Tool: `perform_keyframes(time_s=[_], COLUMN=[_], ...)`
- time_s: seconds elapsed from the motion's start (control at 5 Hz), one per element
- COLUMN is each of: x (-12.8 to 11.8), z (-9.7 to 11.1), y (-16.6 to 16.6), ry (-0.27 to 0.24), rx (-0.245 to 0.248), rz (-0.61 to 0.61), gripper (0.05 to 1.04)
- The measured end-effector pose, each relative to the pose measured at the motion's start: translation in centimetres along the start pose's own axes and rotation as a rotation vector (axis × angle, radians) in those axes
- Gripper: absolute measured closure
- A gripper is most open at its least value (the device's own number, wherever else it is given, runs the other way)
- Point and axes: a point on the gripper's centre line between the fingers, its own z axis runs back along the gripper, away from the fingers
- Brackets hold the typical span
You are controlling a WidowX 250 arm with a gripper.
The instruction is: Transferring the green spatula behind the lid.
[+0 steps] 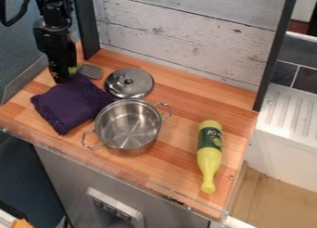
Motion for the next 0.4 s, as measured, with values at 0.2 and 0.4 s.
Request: perform_keyframes(time_s=[0.2,0.4], x=[-0.20,-0.47], z=[0.22,0.22], y=[-0.18,-0.14], ry=[0.012,0.033], rx=[-0.001,0.001], rz=[-0.013,-0.026], gripper=[0.078,0.083])
